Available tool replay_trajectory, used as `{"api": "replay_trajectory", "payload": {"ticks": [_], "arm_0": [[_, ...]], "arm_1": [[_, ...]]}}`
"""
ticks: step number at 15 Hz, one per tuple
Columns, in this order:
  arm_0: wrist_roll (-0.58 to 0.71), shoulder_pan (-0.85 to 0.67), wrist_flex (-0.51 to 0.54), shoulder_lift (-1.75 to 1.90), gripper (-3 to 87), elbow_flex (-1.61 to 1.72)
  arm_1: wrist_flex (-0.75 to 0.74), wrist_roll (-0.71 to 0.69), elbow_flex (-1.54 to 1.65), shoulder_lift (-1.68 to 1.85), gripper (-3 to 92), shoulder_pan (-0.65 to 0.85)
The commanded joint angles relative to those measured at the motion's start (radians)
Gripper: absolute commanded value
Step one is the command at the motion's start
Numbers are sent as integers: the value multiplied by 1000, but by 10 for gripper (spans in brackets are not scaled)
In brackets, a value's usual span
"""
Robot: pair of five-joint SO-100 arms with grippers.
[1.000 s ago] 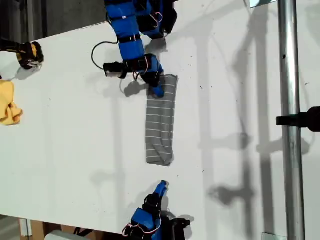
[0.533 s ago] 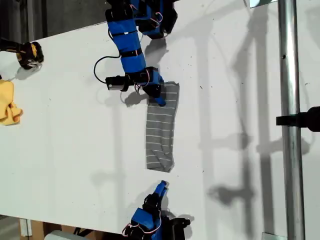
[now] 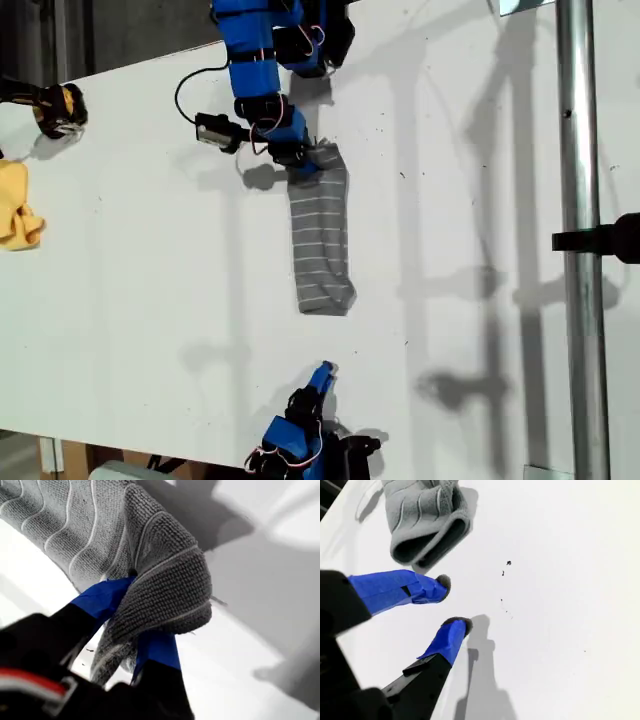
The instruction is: Grasp corners of a towel and fold twice.
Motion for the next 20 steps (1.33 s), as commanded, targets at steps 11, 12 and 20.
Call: {"api": "replay_trajectory", "payload": {"ticks": [11, 12, 20], "arm_0": [[14, -5, 6, 8, 121, -15], [14, -6, 5, 8, 121, -15], [9, -3, 6, 8, 121, -17]], "arm_1": [[41, -3, -35, 301, -1, -32], [-71, -49, -77, 236, -1, -25], [-279, -296, -750, -457, -1, -23]]}}
